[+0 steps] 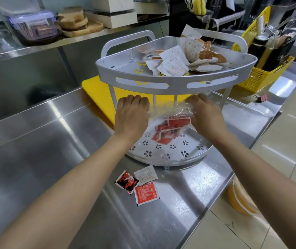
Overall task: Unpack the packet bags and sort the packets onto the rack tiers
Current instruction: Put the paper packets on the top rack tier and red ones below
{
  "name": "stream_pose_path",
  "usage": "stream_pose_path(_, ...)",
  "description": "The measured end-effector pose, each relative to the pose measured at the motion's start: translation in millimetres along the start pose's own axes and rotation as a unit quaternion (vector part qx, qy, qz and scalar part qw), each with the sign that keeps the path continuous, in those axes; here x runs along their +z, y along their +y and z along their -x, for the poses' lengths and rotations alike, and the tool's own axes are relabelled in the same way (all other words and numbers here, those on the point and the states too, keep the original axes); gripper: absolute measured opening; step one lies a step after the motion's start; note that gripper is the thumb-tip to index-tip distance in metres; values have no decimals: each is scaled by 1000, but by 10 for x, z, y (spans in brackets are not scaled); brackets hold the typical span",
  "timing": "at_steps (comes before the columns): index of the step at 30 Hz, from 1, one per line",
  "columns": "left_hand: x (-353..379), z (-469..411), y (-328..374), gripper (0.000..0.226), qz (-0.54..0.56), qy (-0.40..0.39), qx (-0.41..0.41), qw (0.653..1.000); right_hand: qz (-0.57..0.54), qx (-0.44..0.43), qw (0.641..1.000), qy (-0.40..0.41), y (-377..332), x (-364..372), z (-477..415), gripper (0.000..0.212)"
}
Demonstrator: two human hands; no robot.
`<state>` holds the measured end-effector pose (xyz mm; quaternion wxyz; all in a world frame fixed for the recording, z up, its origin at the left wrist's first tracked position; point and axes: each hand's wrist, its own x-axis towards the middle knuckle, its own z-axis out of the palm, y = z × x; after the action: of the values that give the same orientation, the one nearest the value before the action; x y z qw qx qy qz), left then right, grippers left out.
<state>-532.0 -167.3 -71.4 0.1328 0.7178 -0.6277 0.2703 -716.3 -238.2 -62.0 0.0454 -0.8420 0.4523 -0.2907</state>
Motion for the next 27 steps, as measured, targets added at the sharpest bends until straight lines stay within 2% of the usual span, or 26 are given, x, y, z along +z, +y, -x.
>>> stream_pose_path(5, 1, -75, 54, 32, 23, 18, -5, 1000, -12, -26, 996, 85, 3, -46, 0, 34)
stream_pose_path(13, -67, -8, 45, 21, 30, 76, -1, 997, 31, -149, 970, 190, 90, -44, 53, 21)
stream_pose_path(19, -115, 112, -16, 20, 35, 117, 15, 992, 28, -176, 967, 180, 107, 0, 137, 21)
stream_pose_path(22, -196, 236, -95, 22, 41, 107, 12, 993, 5, -220, 961, 164, 55, 28, 193, 32)
stream_pose_path(27, -449, 548, -356, 24, 54, 100, 9, 993, -32, -295, 947, 125, -224, 16, 264, 29)
